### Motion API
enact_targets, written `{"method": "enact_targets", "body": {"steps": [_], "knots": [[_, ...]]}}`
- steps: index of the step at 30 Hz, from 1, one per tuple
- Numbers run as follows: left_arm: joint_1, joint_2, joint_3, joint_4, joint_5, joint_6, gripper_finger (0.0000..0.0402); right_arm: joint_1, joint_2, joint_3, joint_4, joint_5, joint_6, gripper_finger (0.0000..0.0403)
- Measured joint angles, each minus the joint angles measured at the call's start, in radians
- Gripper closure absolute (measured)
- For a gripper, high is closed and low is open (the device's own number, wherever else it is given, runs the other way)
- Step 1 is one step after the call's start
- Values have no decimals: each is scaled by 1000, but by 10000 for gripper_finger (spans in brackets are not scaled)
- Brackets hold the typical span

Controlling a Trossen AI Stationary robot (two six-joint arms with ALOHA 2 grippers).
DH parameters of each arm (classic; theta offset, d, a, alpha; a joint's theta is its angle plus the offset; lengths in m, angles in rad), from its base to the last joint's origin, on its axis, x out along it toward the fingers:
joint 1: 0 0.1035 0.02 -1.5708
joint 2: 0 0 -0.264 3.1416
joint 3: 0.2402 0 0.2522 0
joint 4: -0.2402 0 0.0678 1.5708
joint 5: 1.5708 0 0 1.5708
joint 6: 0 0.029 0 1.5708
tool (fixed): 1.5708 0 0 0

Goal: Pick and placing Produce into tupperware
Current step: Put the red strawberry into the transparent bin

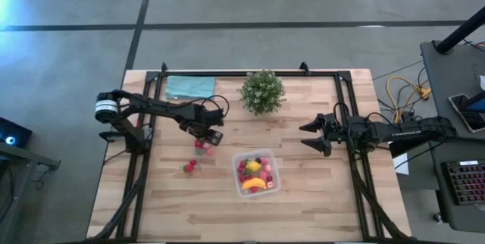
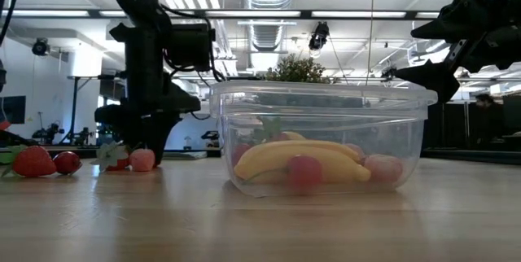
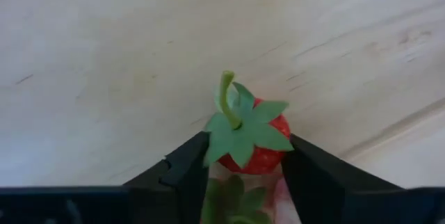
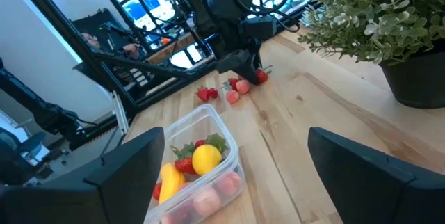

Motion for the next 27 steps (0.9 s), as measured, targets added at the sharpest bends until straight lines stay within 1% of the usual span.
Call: {"method": "enact_targets", "body": {"steps": [3,6,13,15,17,20,24,25,27], "knots": [[0,-5,1,26,-21,3,266,0,0,0,0,0,0,57],[-1,-10,13,35,-36,44,279,0,0,0,0,0,0,55],[-31,-51,85,34,-37,81,280,0,0,0,0,0,0,57],[-57,-84,115,28,-38,125,280,0,0,0,0,0,0,59],[-98,-121,154,48,-25,207,280,0,0,0,0,0,0,60],[-179,-162,199,132,29,360,280,0,0,0,0,0,0,59],[-283,-175,219,313,36,524,280,0,0,0,0,0,0,54],[-299,-165,219,351,32,547,280,0,0,0,0,0,0,53],[-309,-138,219,398,36,544,280,0,0,0,0,0,0,53]]}}
